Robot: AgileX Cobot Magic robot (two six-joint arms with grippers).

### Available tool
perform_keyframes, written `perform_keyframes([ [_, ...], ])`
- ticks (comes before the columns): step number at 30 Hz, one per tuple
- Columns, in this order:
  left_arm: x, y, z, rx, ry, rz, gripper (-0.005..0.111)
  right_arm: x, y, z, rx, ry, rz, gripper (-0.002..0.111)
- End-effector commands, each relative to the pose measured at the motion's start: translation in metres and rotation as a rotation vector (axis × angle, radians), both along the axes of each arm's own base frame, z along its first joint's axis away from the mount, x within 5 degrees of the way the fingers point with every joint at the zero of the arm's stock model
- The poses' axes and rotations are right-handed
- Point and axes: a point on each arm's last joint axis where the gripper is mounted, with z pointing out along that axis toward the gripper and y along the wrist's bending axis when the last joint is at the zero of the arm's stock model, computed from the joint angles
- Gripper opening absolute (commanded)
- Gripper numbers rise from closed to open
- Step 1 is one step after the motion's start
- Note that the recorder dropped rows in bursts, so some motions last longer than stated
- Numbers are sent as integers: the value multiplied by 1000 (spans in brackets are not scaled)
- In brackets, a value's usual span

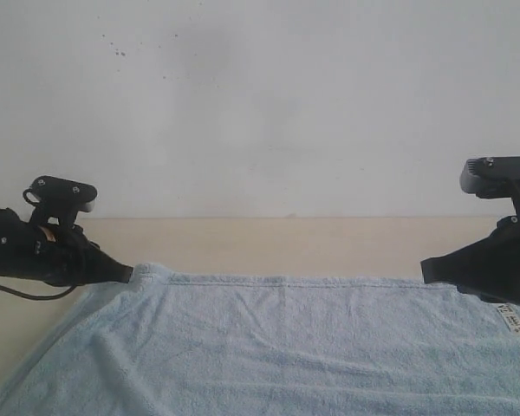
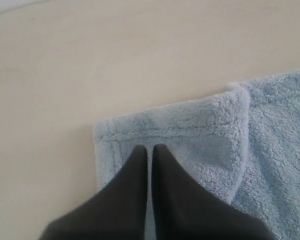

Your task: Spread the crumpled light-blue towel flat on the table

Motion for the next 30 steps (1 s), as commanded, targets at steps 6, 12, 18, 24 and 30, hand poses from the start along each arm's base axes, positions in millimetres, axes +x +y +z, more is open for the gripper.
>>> perform_keyframes([
  [6, 6, 1, -41, 6, 19, 12, 4, 0, 1, 3, 1, -18, 6, 7],
  [12, 7, 1, -58, 10, 31, 13, 4, 1, 1, 4, 12, -26, -2, 7],
  [18, 6, 5, -72, 23, 61, 12, 4, 1, 1, 4, 15, -26, -6, 7],
  [24, 9, 27, -73, 35, 62, 56, 4, 1, 1, 4, 22, -20, -12, 7],
  [30, 12, 53, -71, 11, 53, 142, 4, 1, 1, 4, 23, -26, -12, 7],
])
